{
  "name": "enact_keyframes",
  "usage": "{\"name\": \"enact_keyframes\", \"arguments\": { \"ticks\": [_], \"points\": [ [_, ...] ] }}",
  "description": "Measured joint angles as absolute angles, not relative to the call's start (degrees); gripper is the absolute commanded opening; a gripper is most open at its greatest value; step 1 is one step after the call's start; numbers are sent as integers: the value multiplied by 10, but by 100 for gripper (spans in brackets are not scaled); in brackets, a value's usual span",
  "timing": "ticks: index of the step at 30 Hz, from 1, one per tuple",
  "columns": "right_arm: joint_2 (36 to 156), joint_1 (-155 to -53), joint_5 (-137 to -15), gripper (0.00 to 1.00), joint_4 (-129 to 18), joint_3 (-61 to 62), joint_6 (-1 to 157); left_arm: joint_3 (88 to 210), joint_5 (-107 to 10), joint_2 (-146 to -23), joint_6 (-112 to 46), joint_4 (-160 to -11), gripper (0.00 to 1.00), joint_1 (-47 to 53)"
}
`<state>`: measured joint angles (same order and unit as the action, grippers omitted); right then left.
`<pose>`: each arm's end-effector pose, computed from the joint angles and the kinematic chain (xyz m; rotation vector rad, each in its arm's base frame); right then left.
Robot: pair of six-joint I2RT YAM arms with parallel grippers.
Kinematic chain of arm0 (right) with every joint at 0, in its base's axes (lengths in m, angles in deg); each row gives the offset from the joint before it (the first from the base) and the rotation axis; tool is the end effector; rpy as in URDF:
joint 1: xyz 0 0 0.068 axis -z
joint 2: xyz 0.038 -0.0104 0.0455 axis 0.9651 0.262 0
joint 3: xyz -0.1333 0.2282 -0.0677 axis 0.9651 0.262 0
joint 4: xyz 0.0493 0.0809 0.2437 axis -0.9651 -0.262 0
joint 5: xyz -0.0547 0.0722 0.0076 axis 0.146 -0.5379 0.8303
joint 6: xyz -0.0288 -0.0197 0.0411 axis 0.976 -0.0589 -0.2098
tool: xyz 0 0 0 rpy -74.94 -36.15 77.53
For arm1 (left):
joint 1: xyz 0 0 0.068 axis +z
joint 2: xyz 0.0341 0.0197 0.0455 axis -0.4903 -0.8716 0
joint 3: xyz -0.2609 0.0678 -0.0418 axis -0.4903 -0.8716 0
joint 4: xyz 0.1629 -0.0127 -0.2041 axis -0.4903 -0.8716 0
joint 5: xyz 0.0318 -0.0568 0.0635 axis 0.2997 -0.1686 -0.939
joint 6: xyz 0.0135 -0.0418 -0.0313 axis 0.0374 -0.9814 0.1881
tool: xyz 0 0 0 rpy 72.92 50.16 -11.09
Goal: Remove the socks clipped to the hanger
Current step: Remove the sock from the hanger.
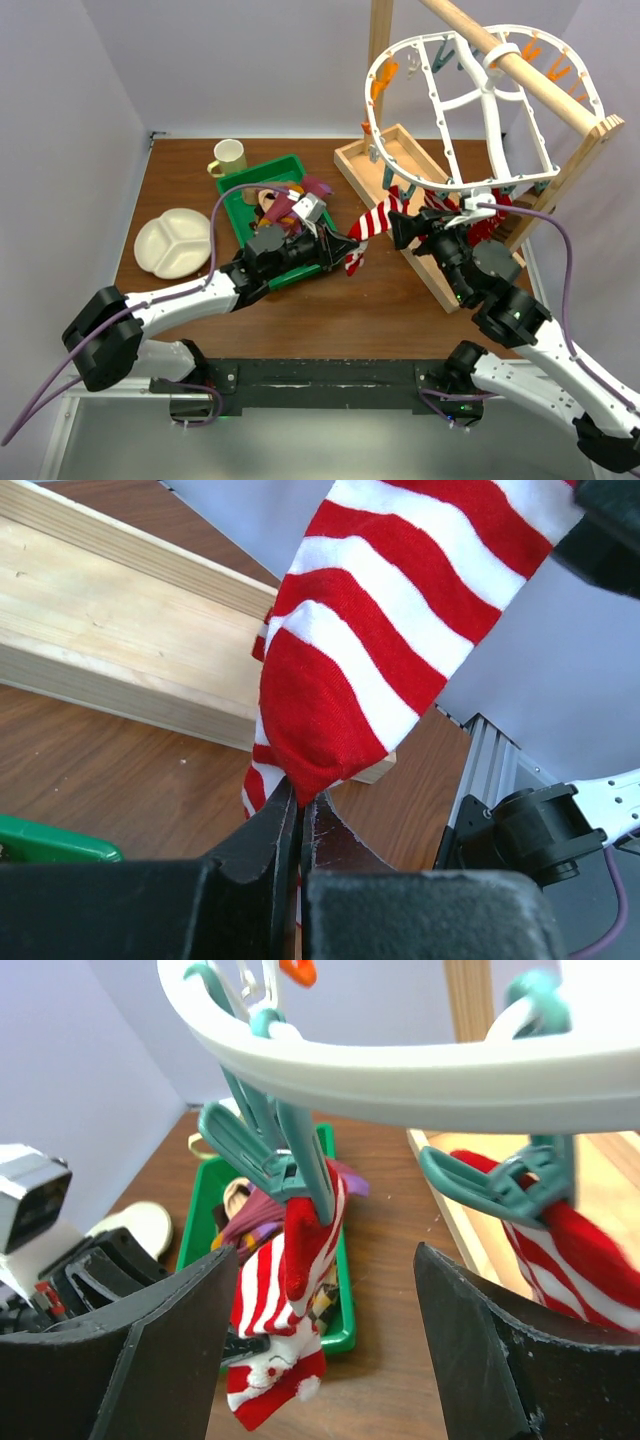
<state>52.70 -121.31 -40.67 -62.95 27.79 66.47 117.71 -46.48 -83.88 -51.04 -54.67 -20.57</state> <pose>0.1127 0.0951 0.3849 0.0037 1.5535 0.5378 0.1860 -0.2310 0.2798 0.4552 1.6616 -1.2021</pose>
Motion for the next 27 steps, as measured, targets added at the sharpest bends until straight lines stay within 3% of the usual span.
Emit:
{"name": "enact_keyframes", "arguments": {
  "ticks": [27],
  "points": [
    [558,-1213,-354,70,-559,259,709,1173,-468,-836,-510,-547,0,-210]
  ]
}}
